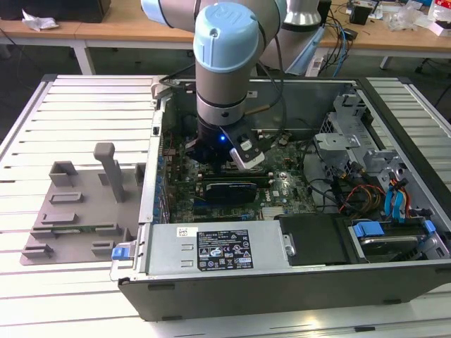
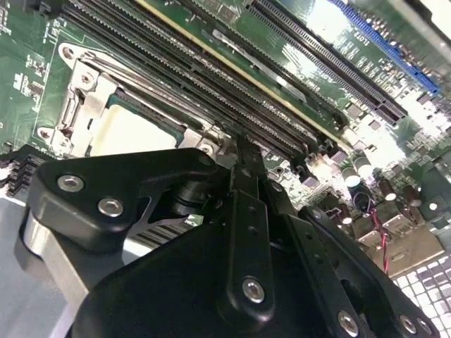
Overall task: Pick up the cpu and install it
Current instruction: 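Install the second cpu locking lever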
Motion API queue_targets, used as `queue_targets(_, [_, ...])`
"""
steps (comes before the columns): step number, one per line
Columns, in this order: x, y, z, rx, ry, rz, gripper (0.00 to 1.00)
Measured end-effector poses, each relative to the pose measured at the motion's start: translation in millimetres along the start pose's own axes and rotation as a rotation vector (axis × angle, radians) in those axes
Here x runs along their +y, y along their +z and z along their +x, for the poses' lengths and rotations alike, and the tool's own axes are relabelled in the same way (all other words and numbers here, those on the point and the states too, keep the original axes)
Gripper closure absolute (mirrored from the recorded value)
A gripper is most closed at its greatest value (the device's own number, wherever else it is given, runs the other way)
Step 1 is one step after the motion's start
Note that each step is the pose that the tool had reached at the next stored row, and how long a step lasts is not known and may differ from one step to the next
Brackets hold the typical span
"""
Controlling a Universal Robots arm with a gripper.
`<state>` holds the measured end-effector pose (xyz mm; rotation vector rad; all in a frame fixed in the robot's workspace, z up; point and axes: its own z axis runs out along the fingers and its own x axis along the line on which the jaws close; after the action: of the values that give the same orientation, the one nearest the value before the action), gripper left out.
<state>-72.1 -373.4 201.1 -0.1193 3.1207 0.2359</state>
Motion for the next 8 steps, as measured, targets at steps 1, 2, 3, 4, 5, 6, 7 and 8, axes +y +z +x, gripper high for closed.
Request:
queue_targets(1, [0.3, -2.5, 0.0, -0.0006, -0.001, 0.0011, 0.89])
queue_targets(2, [0.6, -5.0, -0.1, -0.0004, -0.002, 0.002, 0.89])
queue_targets(3, [1.3, -8.6, -0.2, -0.0002, -0.002, 0.0053, 0.89])
queue_targets(4, [1.8, -10.2, -1.5, 0.0006, -0.001, 0.0141, 0.89])
queue_targets(5, [2.6, -10.5, -3.8, 0.0012, -0.002, 0.0205, 0.89])
queue_targets(6, [3.8, -10.3, -8.7, 0.0025, -0.002, 0.0277, 0.89])
queue_targets(7, [5.6, -9.9, -13.2, 0.0037, -0.001, 0.0355, 0.89])
queue_targets(8, [6.8, -9.7, -15.7, 0.0046, -0.001, 0.0409, 0.89])
